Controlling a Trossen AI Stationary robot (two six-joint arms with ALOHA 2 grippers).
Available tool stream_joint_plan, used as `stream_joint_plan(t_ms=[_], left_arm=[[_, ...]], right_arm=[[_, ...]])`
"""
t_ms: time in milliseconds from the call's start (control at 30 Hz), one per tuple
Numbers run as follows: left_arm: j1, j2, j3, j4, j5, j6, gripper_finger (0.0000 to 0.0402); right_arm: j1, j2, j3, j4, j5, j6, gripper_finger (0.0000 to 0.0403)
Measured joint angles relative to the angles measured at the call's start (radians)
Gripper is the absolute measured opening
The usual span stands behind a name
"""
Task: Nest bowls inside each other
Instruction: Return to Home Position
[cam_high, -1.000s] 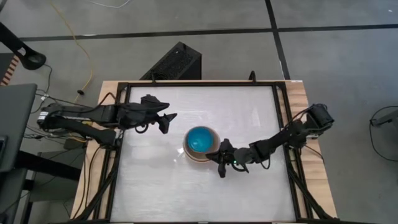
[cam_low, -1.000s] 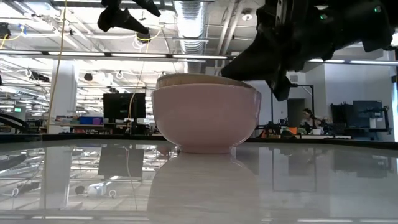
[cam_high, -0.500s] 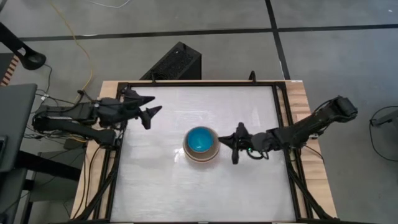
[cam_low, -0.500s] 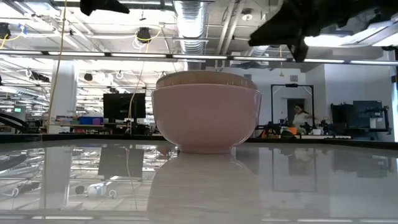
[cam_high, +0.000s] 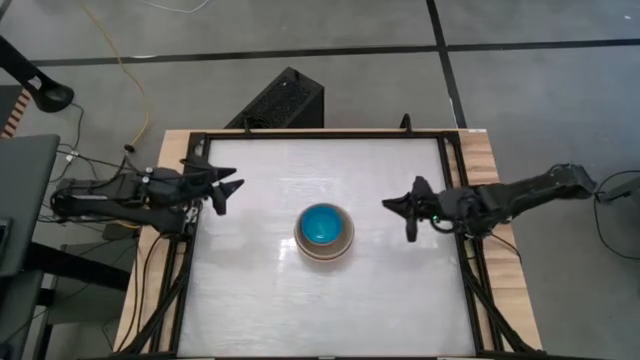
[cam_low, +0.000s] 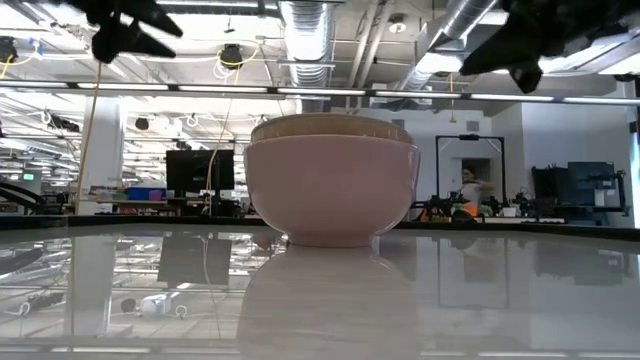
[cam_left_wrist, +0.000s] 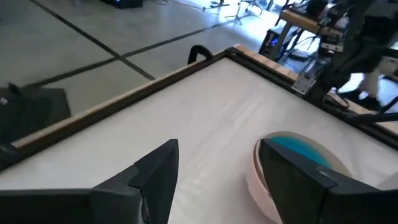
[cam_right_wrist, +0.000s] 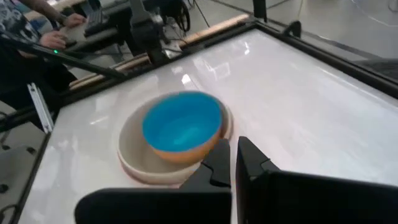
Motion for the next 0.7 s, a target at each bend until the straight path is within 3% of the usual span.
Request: stream_joint_plan(t_ms=[267,700], left_arm=[[0.0,-0.201,-0.221,0.147,0.008,-0.021,0.021],[0.0,-0.367,-0.309,0.076,-0.065,-0.035,0.021]], right_arm=[[-0.009,-0.232,0.0,-0.228,0.025,-0.007,0.0],[-0.008,-0.62,-0.028,-0.465,0.099,-0.007,0.0]])
